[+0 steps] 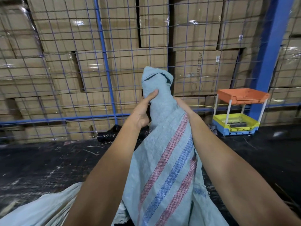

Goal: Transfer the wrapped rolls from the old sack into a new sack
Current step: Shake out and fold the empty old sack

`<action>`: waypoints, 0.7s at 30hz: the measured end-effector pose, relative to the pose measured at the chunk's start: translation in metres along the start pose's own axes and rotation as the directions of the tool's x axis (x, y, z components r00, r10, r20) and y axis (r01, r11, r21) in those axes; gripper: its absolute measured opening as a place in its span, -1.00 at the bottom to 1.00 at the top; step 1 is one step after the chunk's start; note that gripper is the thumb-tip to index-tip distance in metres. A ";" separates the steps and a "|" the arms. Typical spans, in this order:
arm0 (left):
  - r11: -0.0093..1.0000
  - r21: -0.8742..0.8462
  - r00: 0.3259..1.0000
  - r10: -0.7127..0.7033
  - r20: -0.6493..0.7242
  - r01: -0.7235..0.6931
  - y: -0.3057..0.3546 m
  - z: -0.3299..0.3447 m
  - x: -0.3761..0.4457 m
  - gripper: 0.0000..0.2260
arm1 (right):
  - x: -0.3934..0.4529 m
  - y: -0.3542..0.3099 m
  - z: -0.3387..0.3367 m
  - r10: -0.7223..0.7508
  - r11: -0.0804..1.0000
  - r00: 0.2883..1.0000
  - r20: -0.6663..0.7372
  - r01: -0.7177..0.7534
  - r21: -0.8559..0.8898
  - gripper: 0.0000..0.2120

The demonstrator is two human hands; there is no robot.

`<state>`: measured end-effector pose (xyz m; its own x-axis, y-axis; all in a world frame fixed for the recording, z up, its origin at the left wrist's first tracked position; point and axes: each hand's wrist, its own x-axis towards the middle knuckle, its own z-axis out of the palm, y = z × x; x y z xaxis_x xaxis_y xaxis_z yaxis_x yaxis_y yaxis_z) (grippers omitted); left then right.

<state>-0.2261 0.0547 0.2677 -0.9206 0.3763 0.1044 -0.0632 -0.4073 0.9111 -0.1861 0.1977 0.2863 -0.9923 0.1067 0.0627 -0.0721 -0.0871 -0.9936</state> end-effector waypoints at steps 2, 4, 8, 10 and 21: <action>0.999 -0.013 0.999 -0.034 -0.039 0.033 0.000 -0.003 0.003 -0.67 | 0.006 0.004 0.000 -0.017 0.997 0.998 -0.053 0.013 -0.072 -0.84; 0.998 -0.024 0.996 -0.054 -0.068 0.052 0.003 -0.006 0.004 -0.75 | 0.016 0.009 -0.005 -0.197 0.941 0.955 -0.224 0.120 -0.315 -0.74; 0.999 -0.022 0.998 -0.043 -0.041 0.042 0.017 -0.003 0.001 -0.80 | 0.017 0.009 -0.011 -0.135 0.950 0.970 -0.202 0.069 -0.304 -0.33; 0.999 -0.001 0.999 -0.048 -0.015 0.048 0.025 -0.002 0.002 -0.73 | 0.009 0.006 -0.009 0.020 0.986 0.995 -0.096 -0.035 -0.165 -0.45; 0.160 0.867 0.871 -0.069 0.487 -0.472 0.025 -0.005 -0.017 0.17 | 0.011 0.026 -0.036 0.157 0.986 0.960 -0.230 -0.166 -0.019 -0.77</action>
<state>-0.2143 0.0338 0.2866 -0.6099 0.7608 0.2219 0.7583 0.4789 0.4424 -0.1957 0.2318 0.2579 -0.9411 0.3168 -0.1179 0.0957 -0.0848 -0.9918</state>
